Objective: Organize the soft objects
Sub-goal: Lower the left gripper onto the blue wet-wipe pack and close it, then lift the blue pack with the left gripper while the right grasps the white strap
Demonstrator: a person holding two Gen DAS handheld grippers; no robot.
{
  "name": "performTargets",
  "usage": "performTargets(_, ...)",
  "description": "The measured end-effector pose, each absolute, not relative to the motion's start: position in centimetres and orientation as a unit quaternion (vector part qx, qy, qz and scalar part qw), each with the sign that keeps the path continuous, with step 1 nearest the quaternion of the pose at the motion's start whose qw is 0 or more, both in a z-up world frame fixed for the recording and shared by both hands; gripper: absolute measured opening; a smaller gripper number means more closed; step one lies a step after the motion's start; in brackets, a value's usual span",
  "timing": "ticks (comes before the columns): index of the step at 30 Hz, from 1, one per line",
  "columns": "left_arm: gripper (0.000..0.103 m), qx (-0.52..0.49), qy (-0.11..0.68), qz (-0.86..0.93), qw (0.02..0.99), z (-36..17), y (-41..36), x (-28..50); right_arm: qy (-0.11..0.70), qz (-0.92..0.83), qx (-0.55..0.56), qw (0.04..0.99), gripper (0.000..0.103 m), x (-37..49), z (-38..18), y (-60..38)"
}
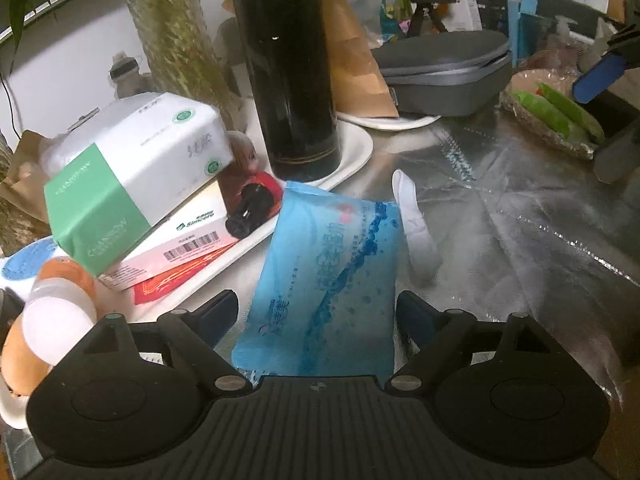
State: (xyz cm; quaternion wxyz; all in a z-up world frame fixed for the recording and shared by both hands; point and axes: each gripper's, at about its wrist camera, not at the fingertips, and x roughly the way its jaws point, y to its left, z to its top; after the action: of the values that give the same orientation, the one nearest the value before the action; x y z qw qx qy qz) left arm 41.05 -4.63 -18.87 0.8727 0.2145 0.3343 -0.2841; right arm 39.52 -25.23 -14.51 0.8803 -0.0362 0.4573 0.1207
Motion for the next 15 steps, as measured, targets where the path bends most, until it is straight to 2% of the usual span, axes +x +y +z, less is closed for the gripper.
performTargets(1, 0.084, 0.213, 0.335, -0.285, 0.872, -18.9, -4.7, 41.1, 0.457, 0.122, -0.037, 0.88, 0.103, 39.5, -14.5, -25.2)
performTargets(2, 0.076, 0.208, 0.338, -0.29, 0.871, -18.8, -4.7, 41.3, 0.457, 0.123, -0.037, 0.88, 0.103, 39.5, -14.5, -25.1)
performTargets(5, 0.069, 0.208, 0.349, -0.295, 0.865, -18.6, -4.7, 41.3, 0.462, 0.125, -0.038, 0.877, 0.103, 39.6, -14.9, -25.0)
performTargets(15, 0.064, 0.193, 0.368, -0.267, 0.87, -15.7, -1.4, 39.8, 0.469, 0.113, -0.039, 0.875, 0.103, 39.7, -15.7, -25.4)
